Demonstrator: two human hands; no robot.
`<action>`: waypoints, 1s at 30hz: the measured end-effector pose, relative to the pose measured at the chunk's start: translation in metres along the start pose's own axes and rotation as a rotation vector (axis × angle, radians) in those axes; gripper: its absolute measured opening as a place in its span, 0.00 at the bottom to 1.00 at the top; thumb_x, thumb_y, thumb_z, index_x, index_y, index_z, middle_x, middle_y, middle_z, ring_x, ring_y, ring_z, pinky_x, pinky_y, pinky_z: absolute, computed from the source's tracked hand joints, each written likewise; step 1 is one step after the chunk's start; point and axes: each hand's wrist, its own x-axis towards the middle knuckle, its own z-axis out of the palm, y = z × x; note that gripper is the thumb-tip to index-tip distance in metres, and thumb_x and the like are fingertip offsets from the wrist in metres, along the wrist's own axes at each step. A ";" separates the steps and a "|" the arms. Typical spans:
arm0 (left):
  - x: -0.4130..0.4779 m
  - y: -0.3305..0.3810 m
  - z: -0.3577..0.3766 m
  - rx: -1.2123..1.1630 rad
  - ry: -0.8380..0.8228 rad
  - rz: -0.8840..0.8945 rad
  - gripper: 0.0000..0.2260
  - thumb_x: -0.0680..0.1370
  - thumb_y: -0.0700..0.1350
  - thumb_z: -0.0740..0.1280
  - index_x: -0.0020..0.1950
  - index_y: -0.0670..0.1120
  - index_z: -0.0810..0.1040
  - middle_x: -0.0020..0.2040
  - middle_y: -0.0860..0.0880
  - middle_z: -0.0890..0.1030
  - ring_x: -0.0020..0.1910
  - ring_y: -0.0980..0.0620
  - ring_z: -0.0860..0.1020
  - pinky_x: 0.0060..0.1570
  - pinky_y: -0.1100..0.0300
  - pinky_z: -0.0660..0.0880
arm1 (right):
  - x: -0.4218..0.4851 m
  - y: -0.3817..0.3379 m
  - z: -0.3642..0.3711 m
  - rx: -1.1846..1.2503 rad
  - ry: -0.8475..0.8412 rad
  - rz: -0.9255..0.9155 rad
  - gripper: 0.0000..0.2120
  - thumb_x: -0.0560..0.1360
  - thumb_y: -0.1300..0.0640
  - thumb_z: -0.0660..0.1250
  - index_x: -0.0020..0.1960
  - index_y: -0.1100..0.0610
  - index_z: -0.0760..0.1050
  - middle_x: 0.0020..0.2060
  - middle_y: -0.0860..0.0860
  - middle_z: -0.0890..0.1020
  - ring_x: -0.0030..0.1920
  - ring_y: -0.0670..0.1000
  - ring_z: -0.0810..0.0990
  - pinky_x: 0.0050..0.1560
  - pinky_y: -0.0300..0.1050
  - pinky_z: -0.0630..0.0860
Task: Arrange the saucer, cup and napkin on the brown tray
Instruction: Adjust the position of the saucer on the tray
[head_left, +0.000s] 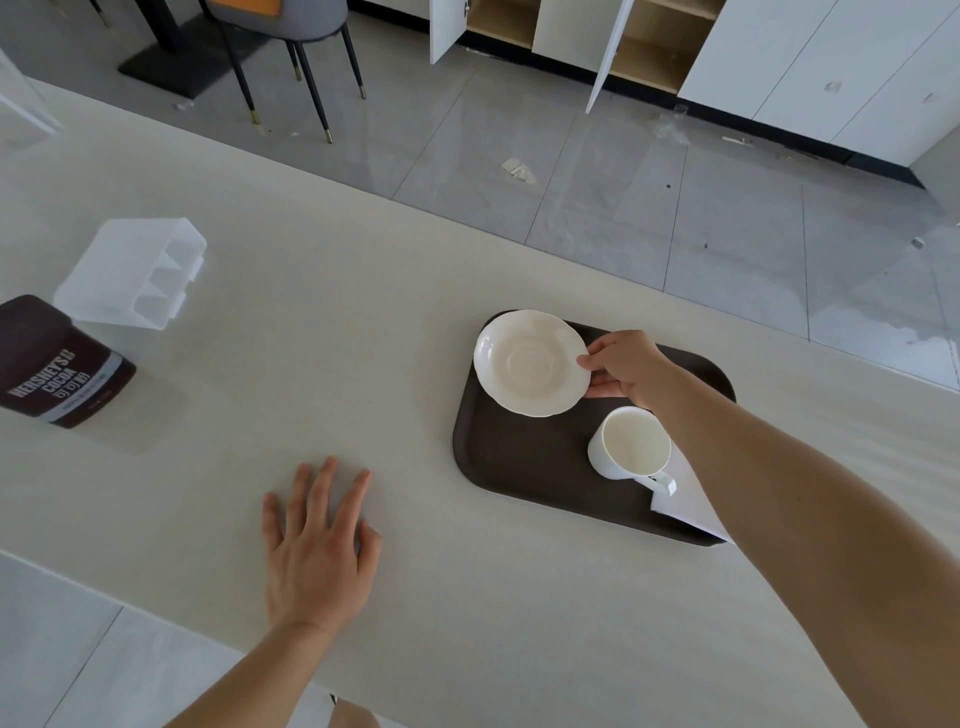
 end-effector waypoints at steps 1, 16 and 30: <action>0.000 0.000 0.001 0.002 -0.002 0.003 0.25 0.76 0.52 0.55 0.74 0.53 0.70 0.76 0.42 0.69 0.77 0.38 0.62 0.75 0.35 0.54 | 0.000 0.000 0.000 0.015 -0.003 0.006 0.05 0.74 0.69 0.71 0.47 0.63 0.78 0.46 0.63 0.84 0.41 0.61 0.86 0.37 0.54 0.84; 0.000 0.002 -0.004 -0.002 -0.009 -0.007 0.25 0.76 0.51 0.55 0.73 0.52 0.71 0.75 0.42 0.69 0.77 0.38 0.62 0.74 0.34 0.55 | -0.007 -0.001 0.002 0.095 -0.079 0.042 0.13 0.74 0.72 0.69 0.58 0.67 0.75 0.52 0.66 0.82 0.44 0.64 0.85 0.33 0.53 0.84; 0.000 0.001 0.000 -0.008 0.018 -0.001 0.25 0.76 0.51 0.55 0.73 0.53 0.70 0.75 0.42 0.69 0.77 0.38 0.62 0.74 0.34 0.55 | -0.006 -0.005 0.000 0.014 -0.094 0.038 0.08 0.73 0.72 0.71 0.46 0.63 0.74 0.50 0.66 0.81 0.42 0.61 0.84 0.39 0.51 0.84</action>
